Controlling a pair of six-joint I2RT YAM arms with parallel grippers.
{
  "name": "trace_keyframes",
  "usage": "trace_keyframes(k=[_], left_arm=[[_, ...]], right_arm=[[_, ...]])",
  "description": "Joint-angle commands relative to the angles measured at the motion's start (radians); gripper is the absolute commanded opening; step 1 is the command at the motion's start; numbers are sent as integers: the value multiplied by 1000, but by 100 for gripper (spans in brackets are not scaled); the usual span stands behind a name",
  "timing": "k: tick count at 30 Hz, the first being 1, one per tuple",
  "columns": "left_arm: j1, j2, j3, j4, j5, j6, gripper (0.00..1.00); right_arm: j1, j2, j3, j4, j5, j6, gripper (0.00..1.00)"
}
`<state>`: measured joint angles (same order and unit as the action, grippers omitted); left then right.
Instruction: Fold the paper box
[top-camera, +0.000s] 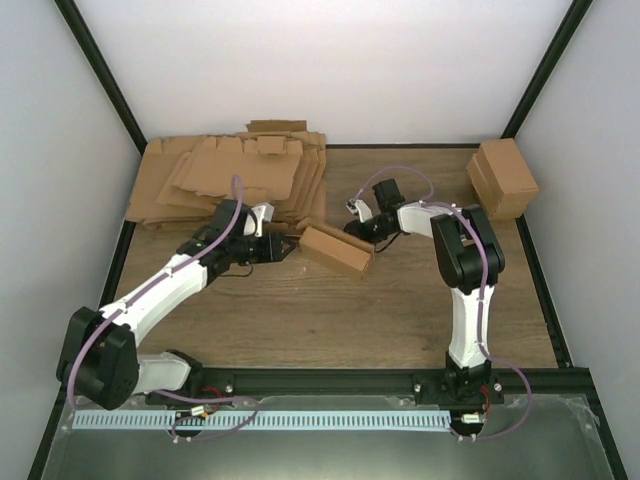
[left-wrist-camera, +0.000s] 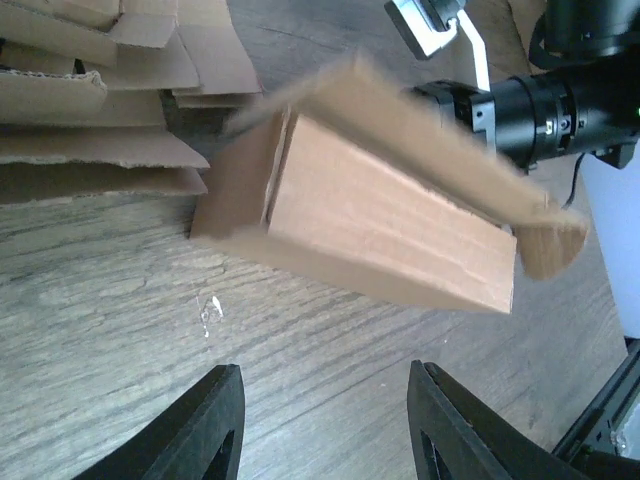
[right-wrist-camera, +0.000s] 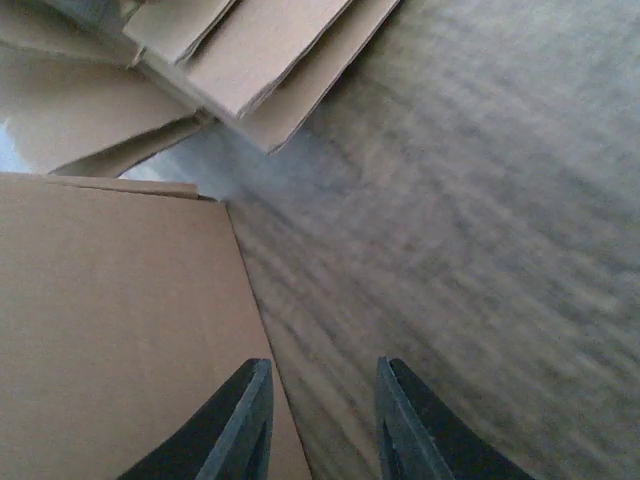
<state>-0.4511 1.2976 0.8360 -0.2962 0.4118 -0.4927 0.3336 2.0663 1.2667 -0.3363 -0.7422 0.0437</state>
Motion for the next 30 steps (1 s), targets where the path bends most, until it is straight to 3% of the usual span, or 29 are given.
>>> trace_keyframes(k=[1, 5, 10, 14, 19, 24, 30], left_arm=[[5, -25, 12, -28, 26, 2, 47], [2, -32, -43, 26, 117, -28, 45], [-52, 9, -163, 226, 194, -130, 43], [-120, 107, -140, 315, 157, -161, 40], [-124, 187, -99, 417, 129, -200, 41], [-123, 255, -72, 489, 92, -252, 40], [-123, 305, -40, 553, 49, -288, 46]], right_arm=[[-10, 43, 43, -24, 63, -1, 31], [-11, 32, 25, -10, 50, -3, 32], [-12, 26, 20, -8, 54, -2, 32], [-11, -11, 17, 3, 56, 15, 33], [-11, -49, 12, 17, 60, 34, 34], [-10, -34, 8, 27, -29, 27, 35], [-5, -27, -49, 61, -69, 36, 36]])
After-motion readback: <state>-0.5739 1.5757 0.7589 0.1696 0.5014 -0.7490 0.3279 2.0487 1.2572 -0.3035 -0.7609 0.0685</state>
